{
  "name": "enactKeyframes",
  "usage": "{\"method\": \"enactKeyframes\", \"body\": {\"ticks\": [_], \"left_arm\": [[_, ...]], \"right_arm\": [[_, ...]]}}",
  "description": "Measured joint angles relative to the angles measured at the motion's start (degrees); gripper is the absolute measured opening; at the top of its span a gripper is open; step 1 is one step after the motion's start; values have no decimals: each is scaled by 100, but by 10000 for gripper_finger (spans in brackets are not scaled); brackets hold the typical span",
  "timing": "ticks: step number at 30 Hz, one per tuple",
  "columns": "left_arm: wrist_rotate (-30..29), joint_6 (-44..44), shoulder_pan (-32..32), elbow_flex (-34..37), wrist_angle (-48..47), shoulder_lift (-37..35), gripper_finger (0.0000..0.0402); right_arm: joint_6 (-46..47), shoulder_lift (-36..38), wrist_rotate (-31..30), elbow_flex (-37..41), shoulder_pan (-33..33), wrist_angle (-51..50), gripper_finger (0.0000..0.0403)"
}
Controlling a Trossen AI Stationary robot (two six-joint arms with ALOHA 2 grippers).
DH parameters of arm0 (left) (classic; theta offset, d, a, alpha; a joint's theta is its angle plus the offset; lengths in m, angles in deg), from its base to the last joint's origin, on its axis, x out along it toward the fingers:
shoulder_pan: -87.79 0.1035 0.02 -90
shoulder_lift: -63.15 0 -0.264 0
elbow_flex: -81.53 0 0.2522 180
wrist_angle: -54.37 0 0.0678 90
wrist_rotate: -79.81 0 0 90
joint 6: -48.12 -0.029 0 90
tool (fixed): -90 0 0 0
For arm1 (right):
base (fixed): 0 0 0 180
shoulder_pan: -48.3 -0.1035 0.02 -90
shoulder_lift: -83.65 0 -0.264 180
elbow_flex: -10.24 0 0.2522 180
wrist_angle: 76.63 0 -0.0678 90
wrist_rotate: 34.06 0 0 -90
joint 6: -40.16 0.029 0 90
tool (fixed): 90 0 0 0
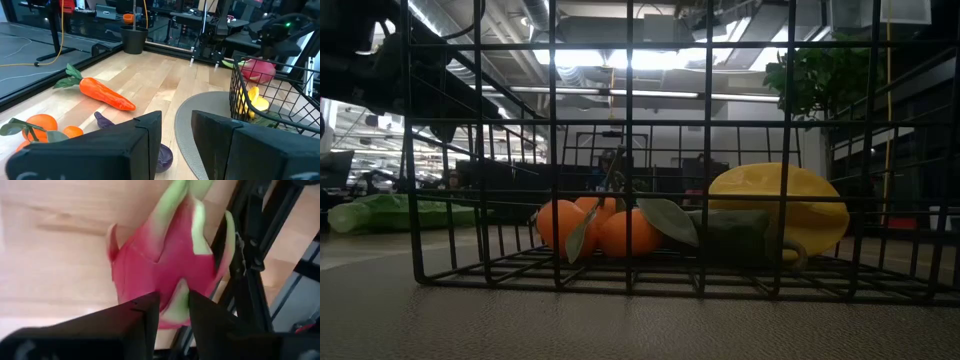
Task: Build produce basket
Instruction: Put the dragon fruit into the black wire basket
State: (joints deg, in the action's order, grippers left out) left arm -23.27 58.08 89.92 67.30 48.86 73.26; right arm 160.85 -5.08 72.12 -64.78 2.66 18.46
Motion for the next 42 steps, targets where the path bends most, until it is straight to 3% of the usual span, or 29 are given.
{"method": "enactKeyframes", "body": {"ticks": [5, 9, 12, 17, 25, 34, 42], "left_arm": [[0, 0, 0, 0, 1, 0, 98], [0, 0, 0, 0, 2, 0, 98], [0, 0, -1, 0, 1, 0, 98], [0, 0, 0, 0, 2, 0, 98], [-190, 0, 0, 0, 0, 0, 98], [-247, -1, 0, 0, 0, 0, 98], [-249, -2, -2, 0, -2, 0, 98]], "right_arm": [[352, 17, 44, 237, -101, 75, 105], [32, 17, 38, 269, -109, 71, 101], [-183, 15, 24, 269, -107, 71, 80], [-302, 11, 20, 272, -107, 53, 12], [-1235, -16, -96, 10, 128, -311, 1], [-2669, -15, -1432, -1250, 570, -1880, 0], [-3806, 72, -2482, -2109, 805, -1873, 0]]}}
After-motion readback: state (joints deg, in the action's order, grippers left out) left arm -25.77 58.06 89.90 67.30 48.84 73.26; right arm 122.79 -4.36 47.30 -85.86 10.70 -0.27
